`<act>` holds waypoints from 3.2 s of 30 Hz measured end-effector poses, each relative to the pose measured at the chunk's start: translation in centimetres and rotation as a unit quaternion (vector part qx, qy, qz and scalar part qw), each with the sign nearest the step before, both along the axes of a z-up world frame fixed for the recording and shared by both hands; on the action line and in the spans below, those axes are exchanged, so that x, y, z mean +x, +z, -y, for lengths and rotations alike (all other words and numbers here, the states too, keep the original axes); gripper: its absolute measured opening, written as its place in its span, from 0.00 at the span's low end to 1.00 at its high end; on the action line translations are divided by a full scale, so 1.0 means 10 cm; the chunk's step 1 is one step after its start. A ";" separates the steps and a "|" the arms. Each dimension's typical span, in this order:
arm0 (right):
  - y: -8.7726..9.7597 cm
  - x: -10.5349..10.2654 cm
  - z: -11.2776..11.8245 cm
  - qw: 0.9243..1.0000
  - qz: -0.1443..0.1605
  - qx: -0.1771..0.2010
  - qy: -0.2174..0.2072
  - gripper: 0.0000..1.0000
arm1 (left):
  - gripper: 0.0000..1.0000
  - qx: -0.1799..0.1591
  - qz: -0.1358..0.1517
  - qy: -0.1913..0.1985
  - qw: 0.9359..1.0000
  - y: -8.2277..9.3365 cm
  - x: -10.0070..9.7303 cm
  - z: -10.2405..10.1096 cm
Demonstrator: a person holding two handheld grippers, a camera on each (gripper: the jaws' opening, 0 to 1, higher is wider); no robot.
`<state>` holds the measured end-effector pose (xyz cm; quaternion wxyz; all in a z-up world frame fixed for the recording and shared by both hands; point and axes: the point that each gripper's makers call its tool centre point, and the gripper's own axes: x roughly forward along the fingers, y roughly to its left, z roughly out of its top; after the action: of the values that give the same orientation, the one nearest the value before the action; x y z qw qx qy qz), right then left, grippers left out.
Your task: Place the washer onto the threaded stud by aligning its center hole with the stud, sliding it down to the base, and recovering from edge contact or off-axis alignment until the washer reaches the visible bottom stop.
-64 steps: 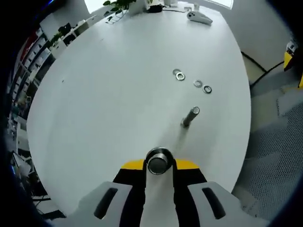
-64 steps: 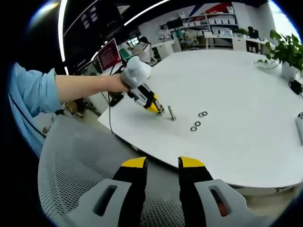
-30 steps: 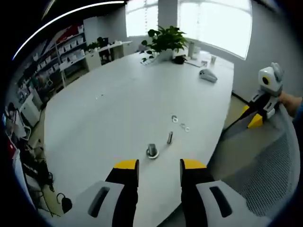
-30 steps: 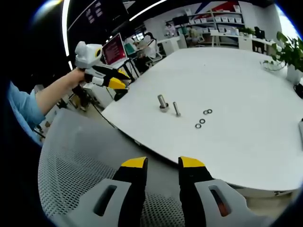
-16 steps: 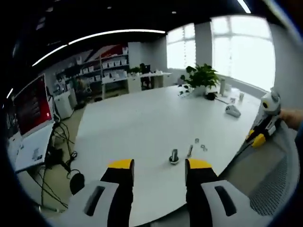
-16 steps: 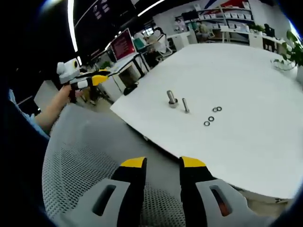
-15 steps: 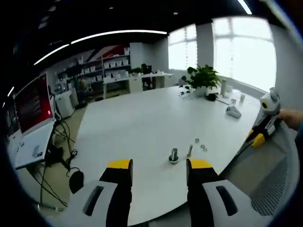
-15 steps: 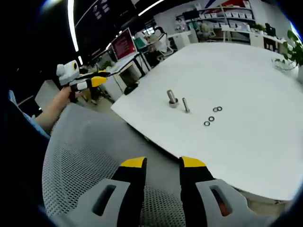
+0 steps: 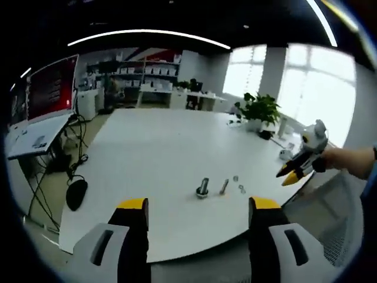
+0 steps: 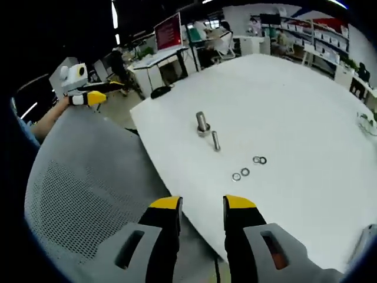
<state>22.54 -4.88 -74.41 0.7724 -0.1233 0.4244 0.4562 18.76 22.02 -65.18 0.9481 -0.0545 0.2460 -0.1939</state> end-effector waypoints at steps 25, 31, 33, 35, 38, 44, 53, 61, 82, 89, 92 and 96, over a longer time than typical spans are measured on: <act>-0.70 0.32 -0.04 0.989 -0.029 -0.134 0.055 0.28 | 0.50 -0.011 -0.040 0.021 0.999 -0.16 -0.03 -0.08; -0.78 0.47 -0.08 0.987 -0.009 -0.147 0.057 0.28 | 0.38 0.021 -0.047 0.011 0.999 -0.23 -0.05 -0.10; -0.81 0.51 -0.11 0.987 -0.007 -0.150 0.060 0.28 | 0.38 0.020 -0.047 0.012 0.999 -0.23 -0.05 -0.11; -0.86 0.56 -0.14 0.986 -0.005 -0.155 0.063 0.28 | 0.37 0.025 -0.052 0.008 0.998 -0.25 -0.06 -0.10; -0.91 0.62 -0.15 0.984 -0.002 -0.163 0.070 0.26 | 0.36 0.024 -0.055 0.005 0.998 -0.26 -0.07 -0.10; -0.94 0.67 -0.19 0.983 -0.002 -0.169 0.078 0.23 | 0.36 0.023 -0.056 0.008 0.998 -0.26 -0.06 -0.11; -0.96 0.68 -0.20 0.977 0.012 -0.189 0.101 0.19 | 0.35 0.022 -0.054 0.007 0.998 -0.26 -0.05 -0.11; -0.95 0.70 -0.21 0.975 0.022 -0.194 0.102 0.14 | 0.35 0.020 -0.053 0.006 0.998 -0.26 -0.06 -0.10; -0.30 0.82 -0.87 0.982 0.101 -0.115 0.113 0.13 | 0.35 0.019 -0.058 0.002 0.998 -0.27 -0.07 -0.09; -0.27 0.86 -1.05 0.981 0.104 -0.111 0.123 0.13 | 0.35 0.019 -0.058 0.003 0.998 -0.27 -0.06 -0.09; -0.32 0.85 -1.07 0.978 0.099 -0.129 0.134 0.13 | 0.35 0.017 -0.056 -0.001 0.998 -0.27 -0.07 -0.07; -0.36 0.87 -1.06 0.976 0.095 -0.141 0.139 0.13 | 0.35 0.018 -0.057 0.000 0.998 -0.27 -0.07 -0.08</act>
<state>31.22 5.71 -78.03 0.7131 -0.3313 0.3881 0.4808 18.08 22.82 -67.88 0.9334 -0.0486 0.3029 -0.1858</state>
